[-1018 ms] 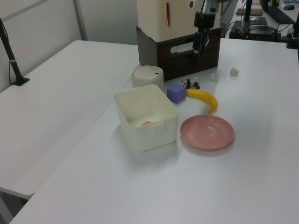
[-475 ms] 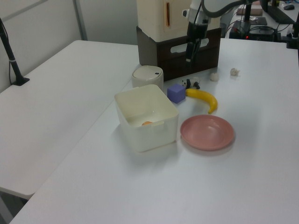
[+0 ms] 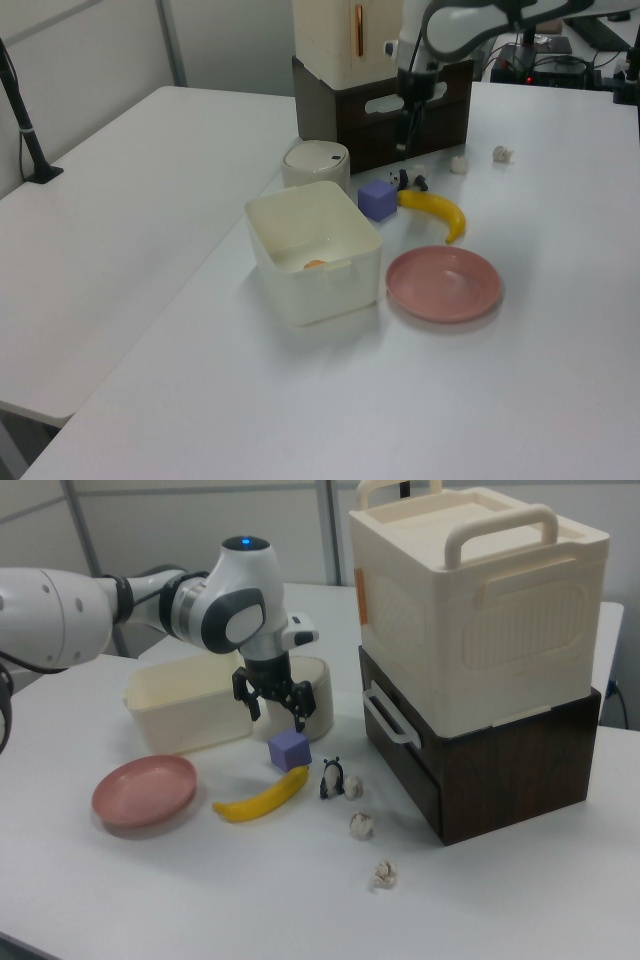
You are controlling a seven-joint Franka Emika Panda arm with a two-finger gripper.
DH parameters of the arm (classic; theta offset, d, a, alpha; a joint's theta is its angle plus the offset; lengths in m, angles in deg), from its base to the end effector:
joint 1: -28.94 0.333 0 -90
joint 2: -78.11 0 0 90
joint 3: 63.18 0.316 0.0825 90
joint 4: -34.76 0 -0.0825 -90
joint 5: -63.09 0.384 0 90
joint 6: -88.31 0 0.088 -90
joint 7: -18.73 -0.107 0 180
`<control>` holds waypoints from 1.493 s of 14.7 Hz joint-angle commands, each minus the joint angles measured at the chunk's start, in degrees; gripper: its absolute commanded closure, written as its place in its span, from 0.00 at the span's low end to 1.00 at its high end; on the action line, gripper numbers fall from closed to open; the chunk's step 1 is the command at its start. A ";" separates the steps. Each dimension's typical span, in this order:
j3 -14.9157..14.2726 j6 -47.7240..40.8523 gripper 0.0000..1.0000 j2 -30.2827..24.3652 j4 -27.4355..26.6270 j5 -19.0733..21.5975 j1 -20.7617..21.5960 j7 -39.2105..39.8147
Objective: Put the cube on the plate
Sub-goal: 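Lower the gripper onto the purple cube and close it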
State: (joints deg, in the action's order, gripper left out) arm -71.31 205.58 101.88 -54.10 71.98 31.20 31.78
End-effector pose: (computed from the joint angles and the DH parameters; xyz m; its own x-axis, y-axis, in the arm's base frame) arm 0.6838 -0.0486 0.4203 0.9924 0.0707 0.1007 0.0775 -0.9949 -0.0652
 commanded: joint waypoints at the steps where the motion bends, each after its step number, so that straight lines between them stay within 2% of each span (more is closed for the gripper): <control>1: -0.84 3.14 0.00 3.65 0.89 -0.54 2.57 -3.09; 6: -0.84 7.01 0.00 4.80 0.98 -0.28 2.57 -14.17; 9: -0.84 9.20 0.00 5.50 0.98 -0.45 2.75 -17.78; 15: -0.92 9.38 0.00 7.96 1.68 -0.63 3.80 -19.20; 18: -2.59 9.30 0.00 11.56 4.66 -0.63 5.91 -21.03; 22: -3.12 9.30 0.01 12.27 5.46 -0.63 6.44 -23.06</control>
State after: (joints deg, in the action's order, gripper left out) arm -72.74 213.96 113.29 -50.13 71.98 36.24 11.25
